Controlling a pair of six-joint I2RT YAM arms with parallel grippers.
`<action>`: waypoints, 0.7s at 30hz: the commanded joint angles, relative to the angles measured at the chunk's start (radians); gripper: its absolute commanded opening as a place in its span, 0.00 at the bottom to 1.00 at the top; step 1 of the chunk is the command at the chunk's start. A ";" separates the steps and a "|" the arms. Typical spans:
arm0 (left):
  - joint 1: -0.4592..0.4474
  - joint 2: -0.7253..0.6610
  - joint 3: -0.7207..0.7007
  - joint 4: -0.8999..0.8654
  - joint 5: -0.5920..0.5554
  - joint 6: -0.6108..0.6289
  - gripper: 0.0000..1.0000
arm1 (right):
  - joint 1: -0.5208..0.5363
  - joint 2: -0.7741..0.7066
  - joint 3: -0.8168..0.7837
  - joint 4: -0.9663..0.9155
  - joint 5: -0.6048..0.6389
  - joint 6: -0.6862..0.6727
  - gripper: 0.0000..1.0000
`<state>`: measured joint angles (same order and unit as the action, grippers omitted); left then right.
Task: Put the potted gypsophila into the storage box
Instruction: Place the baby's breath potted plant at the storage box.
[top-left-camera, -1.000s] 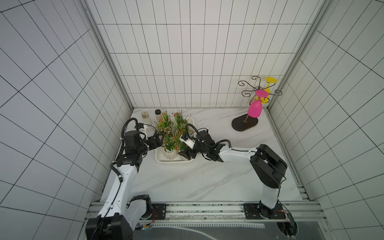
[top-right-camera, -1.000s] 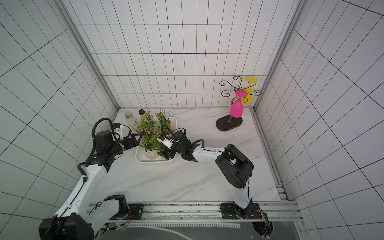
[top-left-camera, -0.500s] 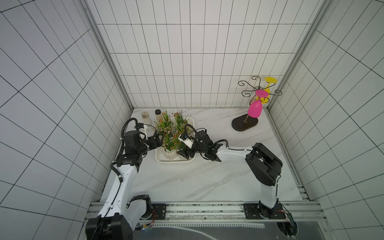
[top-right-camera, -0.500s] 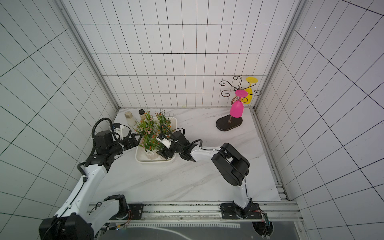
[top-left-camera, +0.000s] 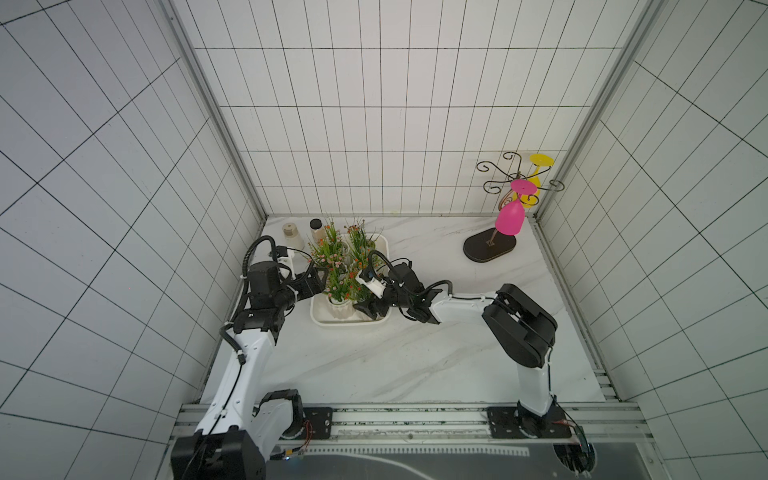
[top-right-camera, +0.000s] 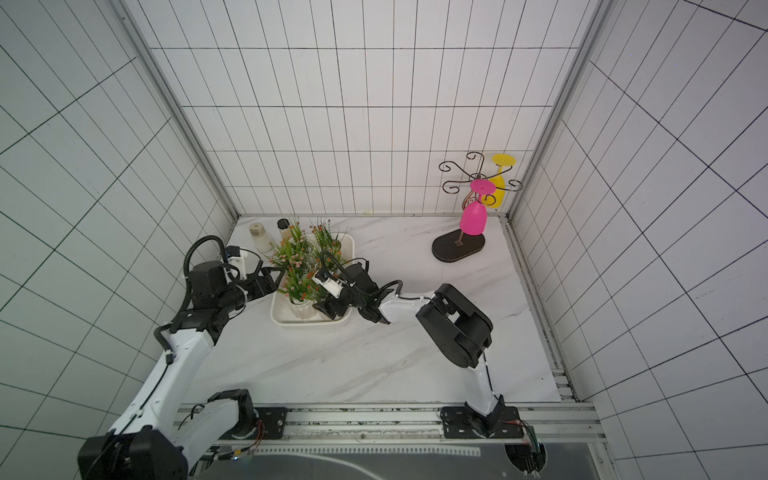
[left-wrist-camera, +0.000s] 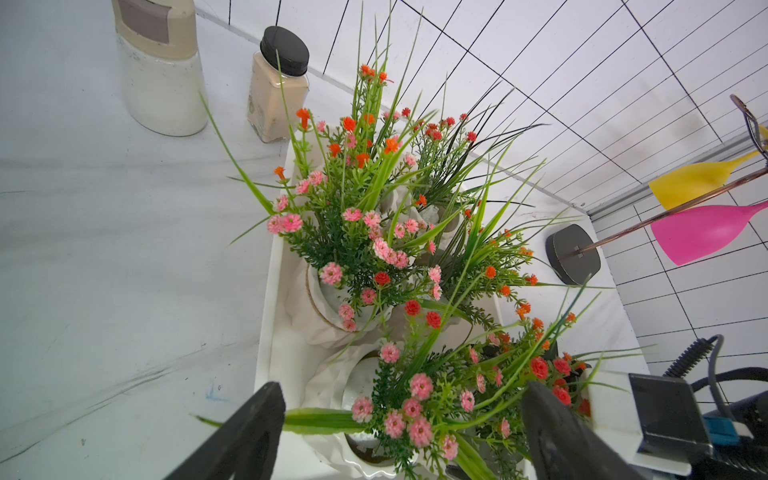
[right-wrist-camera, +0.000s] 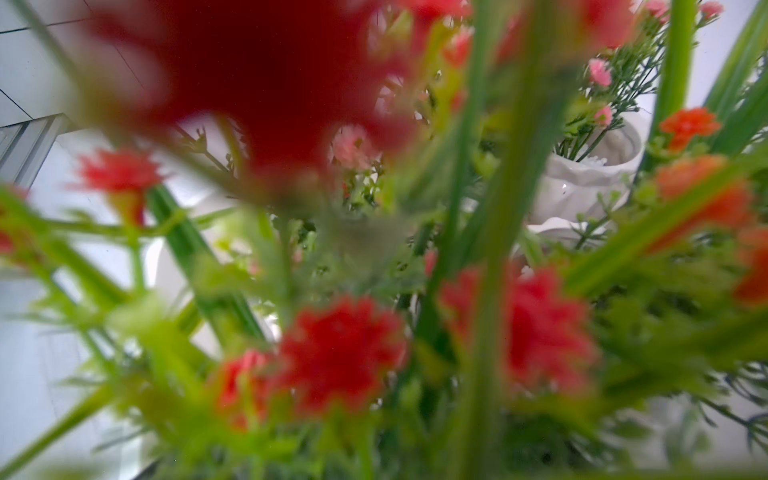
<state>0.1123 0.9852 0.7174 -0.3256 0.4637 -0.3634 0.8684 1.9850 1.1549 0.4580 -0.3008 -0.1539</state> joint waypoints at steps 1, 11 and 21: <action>0.004 -0.009 -0.003 0.017 0.006 -0.006 0.89 | -0.002 0.001 0.080 0.121 -0.028 0.009 0.77; 0.004 -0.008 -0.003 0.017 0.006 -0.004 0.89 | -0.005 0.010 0.054 0.147 -0.020 0.022 0.96; 0.005 -0.008 -0.003 0.016 0.002 -0.002 0.89 | -0.005 -0.110 -0.083 0.191 0.018 0.029 0.99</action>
<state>0.1123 0.9848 0.7174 -0.3256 0.4637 -0.3634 0.8684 1.9598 1.1332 0.5823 -0.2970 -0.1268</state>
